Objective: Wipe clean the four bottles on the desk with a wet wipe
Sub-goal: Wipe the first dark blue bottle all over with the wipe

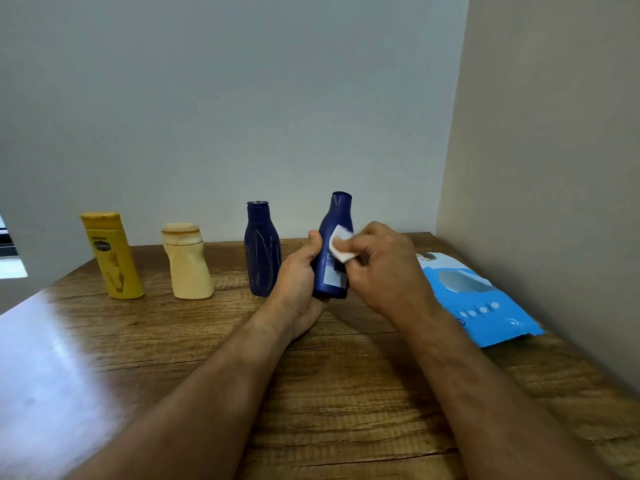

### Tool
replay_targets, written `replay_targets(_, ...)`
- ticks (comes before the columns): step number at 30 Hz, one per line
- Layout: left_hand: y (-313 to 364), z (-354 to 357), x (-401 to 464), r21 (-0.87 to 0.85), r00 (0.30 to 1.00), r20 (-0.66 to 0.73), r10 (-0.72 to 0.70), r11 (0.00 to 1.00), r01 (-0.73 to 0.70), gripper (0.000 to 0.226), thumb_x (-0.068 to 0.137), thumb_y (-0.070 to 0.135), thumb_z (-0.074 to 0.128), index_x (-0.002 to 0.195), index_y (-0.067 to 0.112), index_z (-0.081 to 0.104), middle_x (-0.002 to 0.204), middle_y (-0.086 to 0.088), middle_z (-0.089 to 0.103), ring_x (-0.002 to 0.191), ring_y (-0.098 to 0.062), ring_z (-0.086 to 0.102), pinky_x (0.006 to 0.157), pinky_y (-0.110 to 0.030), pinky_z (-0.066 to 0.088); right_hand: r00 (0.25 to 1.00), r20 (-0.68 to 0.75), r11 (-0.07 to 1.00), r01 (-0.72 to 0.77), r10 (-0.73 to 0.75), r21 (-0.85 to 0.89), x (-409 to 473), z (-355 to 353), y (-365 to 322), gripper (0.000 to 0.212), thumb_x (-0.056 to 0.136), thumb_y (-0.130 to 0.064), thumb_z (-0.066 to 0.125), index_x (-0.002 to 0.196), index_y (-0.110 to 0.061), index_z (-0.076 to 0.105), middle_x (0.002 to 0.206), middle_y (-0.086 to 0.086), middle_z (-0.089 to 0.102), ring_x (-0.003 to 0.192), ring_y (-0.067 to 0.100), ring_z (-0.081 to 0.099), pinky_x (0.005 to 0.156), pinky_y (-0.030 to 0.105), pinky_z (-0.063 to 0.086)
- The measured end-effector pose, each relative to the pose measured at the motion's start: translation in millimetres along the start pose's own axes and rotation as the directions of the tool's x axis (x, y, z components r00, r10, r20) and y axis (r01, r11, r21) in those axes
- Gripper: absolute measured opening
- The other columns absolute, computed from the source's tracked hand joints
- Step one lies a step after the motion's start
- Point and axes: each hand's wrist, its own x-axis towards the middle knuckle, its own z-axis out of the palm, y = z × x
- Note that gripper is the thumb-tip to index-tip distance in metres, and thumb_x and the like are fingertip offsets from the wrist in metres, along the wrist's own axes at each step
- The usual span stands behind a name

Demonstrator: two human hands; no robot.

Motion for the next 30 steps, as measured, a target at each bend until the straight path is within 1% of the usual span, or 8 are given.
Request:
replay_targets(3, 3, -2, 1, -0.025, 1.000, -0.019, 0.021, 0.999, -0.022, 0.048, 0.106, 0.043, 0.040, 0.109, 0.005, 0.068, 0.093, -0.014, 0.074, 0.087, -0.026, 0.069, 0.097, -0.045, 0.052, 0.976, 0.206, 0.993, 0.052, -0.073, 0.107, -7, -2, 2, 0.021, 0.076, -0.012, 0.070, 0.096, -0.016, 0.079, 0.093, -0.002, 0.069, 0.078, 0.009, 0.062, 0.069, 0.015, 0.048)
replay_targets(5, 4, -2, 2, -0.026, 1.000, -0.016, 0.023, 0.999, -0.024, 0.047, 0.106, 0.042, 0.040, 0.108, 0.005, 0.069, 0.091, -0.014, 0.074, 0.086, -0.026, 0.069, 0.094, -0.044, 0.052, 0.966, 0.249, 0.991, 0.042, -0.073, 0.126, -9, -3, 1, 0.025, 0.073, -0.011, 0.069, 0.095, -0.017, 0.079, 0.096, -0.002, 0.071, 0.082, 0.010, 0.064, 0.075, 0.022, 0.055)
replay_targets(9, 2, 1, -3, -0.005, 0.999, 0.050, -0.012, 1.000, 0.013, 0.042, 0.105, 0.039, 0.043, 0.120, 0.007, 0.066, 0.096, -0.013, 0.072, 0.085, -0.025, 0.068, 0.085, -0.042, 0.053, 0.999, -0.039, 1.000, -0.024, 0.025, 0.013, -3, -4, -1, 0.022, 0.083, -0.014, 0.069, 0.104, -0.018, 0.076, 0.085, -0.004, 0.062, 0.071, 0.004, 0.053, 0.067, 0.003, 0.038)
replay_targets(13, 0, 2, -7, 0.068, 0.995, 0.096, -0.026, 0.998, 0.020, 0.043, 0.103, 0.041, 0.044, 0.123, 0.008, 0.065, 0.083, -0.010, 0.073, 0.070, -0.025, 0.066, 0.065, -0.037, 0.049, 0.945, -0.290, 0.988, -0.141, 0.152, 0.058, 3, -7, -3, 0.025, 0.091, -0.014, 0.062, 0.114, -0.019, 0.073, 0.088, 0.000, 0.059, 0.076, 0.008, 0.052, 0.063, -0.001, 0.034)
replay_targets(17, -1, 2, -7, 0.081, 0.996, 0.087, -0.008, 0.997, 0.001, 0.043, 0.102, 0.041, 0.045, 0.120, 0.008, 0.066, 0.081, -0.009, 0.072, 0.067, -0.023, 0.066, 0.064, -0.036, 0.049, 0.955, -0.274, 0.993, -0.091, 0.110, 0.081, 3, -5, -2, 0.024, 0.089, -0.012, 0.065, 0.112, -0.016, 0.073, 0.087, -0.003, 0.055, 0.076, 0.010, 0.054, 0.064, -0.001, 0.038)
replay_targets(23, 3, -1, -8, 0.024, 0.997, 0.071, 0.003, 1.000, -0.005, 0.042, 0.104, 0.041, 0.043, 0.119, 0.013, 0.069, 0.088, -0.008, 0.076, 0.076, -0.020, 0.072, 0.071, -0.037, 0.057, 0.989, 0.058, 0.991, 0.136, -0.136, 0.004, -9, -2, 0, 0.024, 0.081, -0.016, 0.069, 0.105, -0.018, 0.076, 0.088, -0.003, 0.062, 0.075, 0.006, 0.054, 0.069, 0.005, 0.035)
replay_targets(25, 2, 0, -8, 0.057, 0.997, 0.073, 0.017, 0.998, -0.021, 0.041, 0.103, 0.043, 0.044, 0.114, 0.013, 0.071, 0.086, -0.008, 0.074, 0.075, -0.021, 0.069, 0.072, -0.038, 0.054, 0.991, -0.014, 0.991, 0.131, -0.131, -0.004, -7, -2, 0, 0.023, 0.083, -0.015, 0.069, 0.105, -0.017, 0.076, 0.088, -0.004, 0.061, 0.074, 0.004, 0.052, 0.068, 0.002, 0.034)
replay_targets(30, -3, -1, -11, 0.165, 0.997, 0.077, 0.033, 0.985, -0.046, 0.040, 0.101, 0.045, 0.048, 0.110, 0.013, 0.069, 0.080, -0.008, 0.071, 0.067, -0.022, 0.064, 0.053, -0.031, 0.049, 0.949, -0.317, 1.000, 0.006, 0.004, 0.031, 2, -4, -1, 0.021, 0.089, -0.011, 0.066, 0.108, -0.012, 0.074, 0.090, 0.001, 0.061, 0.074, 0.007, 0.053, 0.069, -0.003, 0.036)
